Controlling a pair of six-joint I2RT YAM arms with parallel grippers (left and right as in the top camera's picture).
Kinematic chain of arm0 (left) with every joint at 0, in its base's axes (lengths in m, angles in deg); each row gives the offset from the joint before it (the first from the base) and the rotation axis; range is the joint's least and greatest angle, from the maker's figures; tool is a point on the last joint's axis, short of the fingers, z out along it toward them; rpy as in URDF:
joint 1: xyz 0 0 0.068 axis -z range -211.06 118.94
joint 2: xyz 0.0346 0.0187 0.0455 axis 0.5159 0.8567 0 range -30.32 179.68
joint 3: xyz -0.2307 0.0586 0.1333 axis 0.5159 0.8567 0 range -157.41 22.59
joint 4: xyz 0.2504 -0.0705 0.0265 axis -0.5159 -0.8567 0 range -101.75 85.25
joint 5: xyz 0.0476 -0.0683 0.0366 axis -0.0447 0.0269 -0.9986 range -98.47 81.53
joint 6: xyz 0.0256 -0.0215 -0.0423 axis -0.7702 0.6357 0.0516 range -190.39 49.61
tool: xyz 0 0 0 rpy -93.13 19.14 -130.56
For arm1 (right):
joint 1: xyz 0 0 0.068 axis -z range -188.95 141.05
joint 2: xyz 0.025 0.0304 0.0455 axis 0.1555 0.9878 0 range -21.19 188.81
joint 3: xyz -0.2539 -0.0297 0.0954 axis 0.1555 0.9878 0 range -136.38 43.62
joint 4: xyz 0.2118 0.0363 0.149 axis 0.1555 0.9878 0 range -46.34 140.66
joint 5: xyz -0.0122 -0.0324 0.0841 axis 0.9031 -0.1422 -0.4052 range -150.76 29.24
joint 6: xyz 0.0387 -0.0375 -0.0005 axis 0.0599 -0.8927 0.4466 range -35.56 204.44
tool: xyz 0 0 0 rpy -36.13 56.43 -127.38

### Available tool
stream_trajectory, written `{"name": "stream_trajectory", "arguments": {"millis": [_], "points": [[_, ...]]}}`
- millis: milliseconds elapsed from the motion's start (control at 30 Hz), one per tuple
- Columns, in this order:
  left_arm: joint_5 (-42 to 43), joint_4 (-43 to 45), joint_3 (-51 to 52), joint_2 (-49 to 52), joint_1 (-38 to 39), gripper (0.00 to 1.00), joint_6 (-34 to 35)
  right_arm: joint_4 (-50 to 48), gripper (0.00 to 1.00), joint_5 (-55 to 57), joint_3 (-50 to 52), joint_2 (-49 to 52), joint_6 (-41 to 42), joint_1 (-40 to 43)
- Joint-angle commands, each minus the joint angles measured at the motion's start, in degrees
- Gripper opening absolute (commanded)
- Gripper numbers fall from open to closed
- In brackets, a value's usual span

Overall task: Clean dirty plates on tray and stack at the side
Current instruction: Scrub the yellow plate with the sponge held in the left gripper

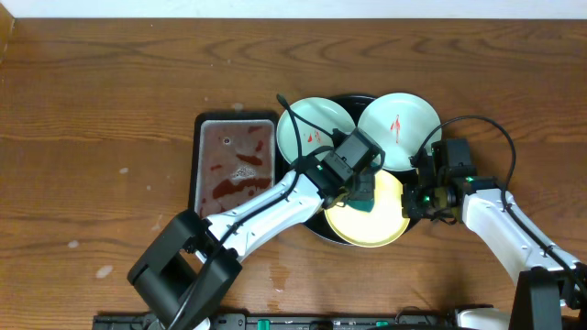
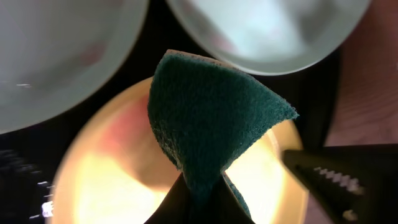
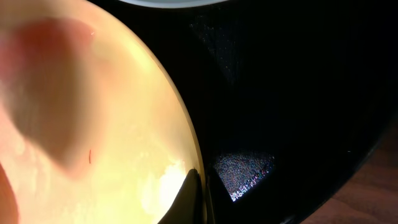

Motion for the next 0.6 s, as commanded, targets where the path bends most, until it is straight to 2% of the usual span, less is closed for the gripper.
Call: {"name": "stream_trajectory", "arguments": {"millis": [0,367,567], "points": [[0.92,2.1,0.35,1.33,2.25,0.07,3.61,0.28,0.01,1.01,0.35,0.39,0.44,-0.55],[0.04,1.64,0.39,6.01,5.51,0.07,3.69,0.31,0.01,1.01,0.35,0.39,0.44,-0.55],[-12.9,-8.09,0.39,6.03,3.48,0.08,-0.63,0.68,0.01,1.01,0.35,0.39,0.44,-0.55]]}}
